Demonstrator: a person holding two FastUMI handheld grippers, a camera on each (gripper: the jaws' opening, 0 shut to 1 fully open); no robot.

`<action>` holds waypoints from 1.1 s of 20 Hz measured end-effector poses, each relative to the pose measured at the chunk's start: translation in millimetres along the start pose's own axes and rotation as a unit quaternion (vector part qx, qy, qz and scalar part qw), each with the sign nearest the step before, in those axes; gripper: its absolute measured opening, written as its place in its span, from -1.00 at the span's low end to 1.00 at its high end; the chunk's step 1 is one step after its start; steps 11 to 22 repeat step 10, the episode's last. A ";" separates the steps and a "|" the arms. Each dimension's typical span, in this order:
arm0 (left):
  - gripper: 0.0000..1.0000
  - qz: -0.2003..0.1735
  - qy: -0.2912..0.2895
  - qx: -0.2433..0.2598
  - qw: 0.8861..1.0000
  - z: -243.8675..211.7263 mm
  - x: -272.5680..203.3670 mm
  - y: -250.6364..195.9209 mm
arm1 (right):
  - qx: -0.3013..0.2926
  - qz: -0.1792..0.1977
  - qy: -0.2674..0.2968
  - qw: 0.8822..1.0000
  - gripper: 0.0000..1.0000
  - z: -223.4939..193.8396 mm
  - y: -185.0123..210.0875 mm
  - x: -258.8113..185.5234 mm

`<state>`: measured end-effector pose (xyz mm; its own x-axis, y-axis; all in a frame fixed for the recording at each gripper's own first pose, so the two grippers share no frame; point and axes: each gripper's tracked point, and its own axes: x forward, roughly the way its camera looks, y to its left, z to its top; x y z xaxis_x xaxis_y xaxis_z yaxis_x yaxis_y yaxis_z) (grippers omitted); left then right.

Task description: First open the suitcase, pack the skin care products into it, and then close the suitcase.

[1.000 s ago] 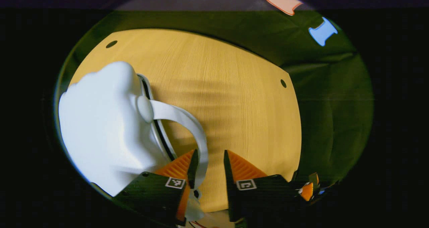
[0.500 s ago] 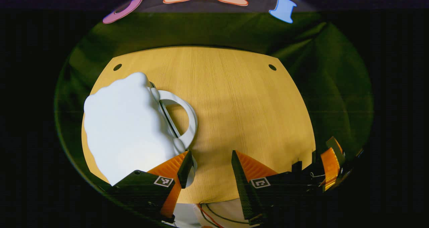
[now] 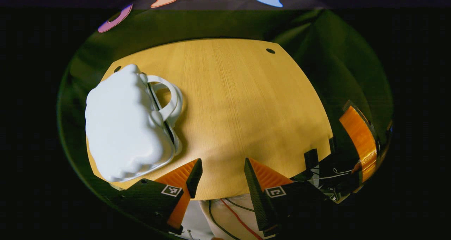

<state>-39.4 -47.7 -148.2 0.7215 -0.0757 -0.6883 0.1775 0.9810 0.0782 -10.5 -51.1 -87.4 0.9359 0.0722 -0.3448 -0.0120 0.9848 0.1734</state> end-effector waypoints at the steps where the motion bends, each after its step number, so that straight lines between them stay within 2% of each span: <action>1: 0.42 -0.001 0.002 0.004 1.000 -2.6 1.0 -4.3 | -0.001 0.003 -0.001 1.000 0.96 1.2 -1.4 0.0; 2: 0.51 -0.001 0.004 0.008 1.000 -5.2 1.1 -9.9 | -0.003 0.004 -0.002 1.000 0.96 2.4 -3.8 -1.7; 3: 0.42 -0.001 0.004 0.013 1.000 -6.1 0.9 -12.9 | -0.003 0.006 -0.003 1.000 0.96 3.2 -5.2 -2.1; 6: 0.41 0.005 0.006 0.017 1.000 -8.1 -0.5 -19.0 | 0.002 0.012 -0.003 1.000 0.96 4.5 -9.0 -1.3; 7: 0.51 0.007 0.006 0.016 1.000 -7.4 -1.4 -19.2 | 0.004 0.013 -0.004 1.000 0.95 5.5 -10.2 -0.6; 8: 0.42 0.009 0.004 0.015 1.000 -6.8 -2.6 -19.1 | 0.006 0.014 -0.005 1.000 0.96 6.7 -10.7 -0.3; 9: 0.51 0.011 0.003 0.013 1.000 -5.8 -3.3 -17.8 | 0.008 0.015 -0.005 1.000 0.96 6.8 -12.0 -0.3; 22: 0.51 0.013 0.002 0.011 1.000 -4.9 -4.8 -17.1 | 0.009 0.016 -0.005 1.000 0.96 7.3 -12.9 -0.3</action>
